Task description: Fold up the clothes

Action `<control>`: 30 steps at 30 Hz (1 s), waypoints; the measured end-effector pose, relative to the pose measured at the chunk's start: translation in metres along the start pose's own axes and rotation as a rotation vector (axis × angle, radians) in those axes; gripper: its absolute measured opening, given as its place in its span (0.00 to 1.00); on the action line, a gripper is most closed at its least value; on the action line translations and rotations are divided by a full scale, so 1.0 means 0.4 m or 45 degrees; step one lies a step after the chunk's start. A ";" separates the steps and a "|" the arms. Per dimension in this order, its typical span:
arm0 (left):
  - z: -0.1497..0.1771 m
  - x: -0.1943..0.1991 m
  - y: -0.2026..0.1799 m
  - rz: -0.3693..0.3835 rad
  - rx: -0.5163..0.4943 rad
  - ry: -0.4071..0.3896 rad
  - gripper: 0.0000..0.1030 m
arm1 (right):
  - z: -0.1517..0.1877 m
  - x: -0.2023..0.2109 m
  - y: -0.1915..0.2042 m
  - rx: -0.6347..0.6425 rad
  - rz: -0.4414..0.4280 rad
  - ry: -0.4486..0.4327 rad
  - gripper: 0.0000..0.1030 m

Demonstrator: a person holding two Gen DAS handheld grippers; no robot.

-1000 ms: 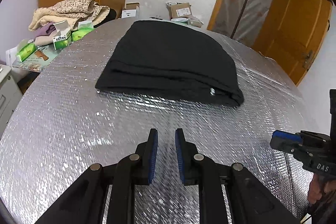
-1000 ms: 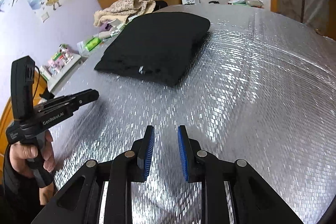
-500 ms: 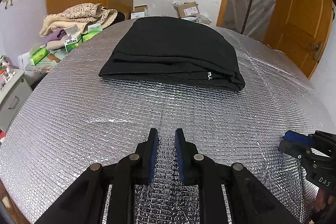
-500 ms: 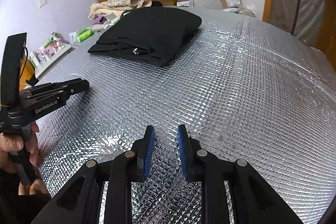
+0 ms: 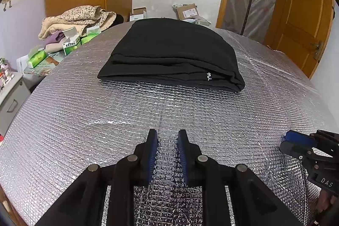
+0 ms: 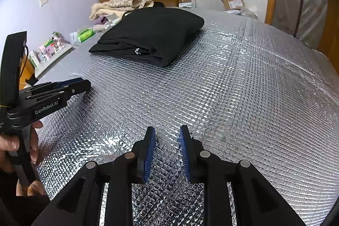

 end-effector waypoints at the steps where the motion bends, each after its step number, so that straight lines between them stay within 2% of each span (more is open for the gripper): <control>1: 0.000 0.000 0.000 0.002 -0.001 0.000 0.21 | 0.000 0.000 0.000 0.001 0.000 0.000 0.25; 18: -0.007 -0.009 0.018 0.080 0.072 -0.004 0.22 | 0.000 0.000 0.001 -0.004 -0.005 -0.005 0.25; 24: -0.004 -0.004 0.000 0.014 0.014 -0.021 0.22 | 0.001 0.001 0.001 -0.010 -0.012 -0.007 0.25; 26: -0.003 -0.004 -0.009 -0.008 -0.014 -0.023 0.25 | 0.001 0.001 0.001 -0.013 -0.015 -0.007 0.25; 30: -0.002 -0.005 -0.015 0.006 -0.030 -0.025 0.30 | 0.002 0.000 -0.001 -0.015 -0.018 -0.009 0.25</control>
Point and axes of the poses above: each gripper's, at about its wrist camera, not at the fingertips, and x roughly against the way its jaws point, y to its left, z to its underside, the point moved 10 cm from there along -x, roughly the way its jaws point, and after that the axes turned 13 degrees about -z, right-handed, at the moved point
